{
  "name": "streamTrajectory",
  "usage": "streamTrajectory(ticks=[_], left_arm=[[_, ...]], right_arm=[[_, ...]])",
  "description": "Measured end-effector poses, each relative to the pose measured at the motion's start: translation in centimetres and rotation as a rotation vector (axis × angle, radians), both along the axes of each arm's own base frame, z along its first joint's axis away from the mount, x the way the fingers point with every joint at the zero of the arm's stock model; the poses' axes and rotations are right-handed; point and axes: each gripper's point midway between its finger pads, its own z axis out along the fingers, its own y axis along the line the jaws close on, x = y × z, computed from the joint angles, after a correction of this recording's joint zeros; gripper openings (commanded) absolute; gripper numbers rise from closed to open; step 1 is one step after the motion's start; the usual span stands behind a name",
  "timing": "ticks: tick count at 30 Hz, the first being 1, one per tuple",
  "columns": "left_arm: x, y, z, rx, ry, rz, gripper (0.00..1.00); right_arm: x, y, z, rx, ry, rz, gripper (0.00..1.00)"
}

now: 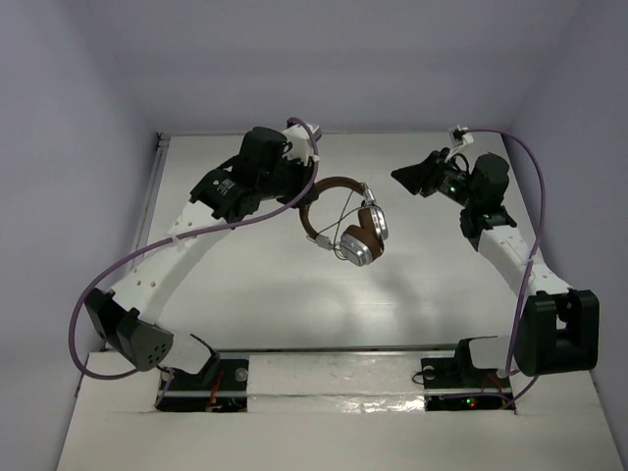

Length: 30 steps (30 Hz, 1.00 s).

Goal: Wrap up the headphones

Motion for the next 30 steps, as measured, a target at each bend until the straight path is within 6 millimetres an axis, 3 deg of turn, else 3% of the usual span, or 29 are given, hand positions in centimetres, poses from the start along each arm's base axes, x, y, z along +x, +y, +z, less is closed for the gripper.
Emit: streamTrajectory(ticks=[3,10,15,17,20,23,26,30], left_arm=[[-0.3,1.0,0.8,-0.027,0.018,-0.008,0.0],[-0.8,1.3,4.1,-0.093,0.003,-0.047,0.0],[-1.0,1.1,4.3,-0.105,0.004,-0.062,0.0],[-0.9,1.2,3.5,-0.102,0.013,-0.046,0.0],[-0.1,1.4,1.1,-0.088,0.033,0.009,0.0],[1.2,2.0,-2.2,-0.06,0.054,0.095,0.0],[2.4,2.5,-5.8,-0.037,0.079,0.175,0.0],[4.7,2.3,-9.3,-0.021,0.089,0.252,0.0]], right_arm=[[-0.3,-0.4,0.2,-0.006,-0.034,0.053,0.43],[-3.8,1.6,-0.3,-0.024,-0.076,0.295,0.49],[-4.1,2.1,0.0,-0.022,-0.092,0.33,0.46],[-3.1,1.8,-0.1,-0.02,-0.077,0.273,0.43],[-1.2,0.9,-0.2,-0.018,-0.049,0.146,0.28],[0.2,-0.5,0.3,-0.01,-0.028,0.007,0.03],[0.3,-2.0,2.3,0.012,-0.056,-0.122,0.0],[-1.4,-3.5,6.2,0.049,-0.153,-0.217,0.01]])
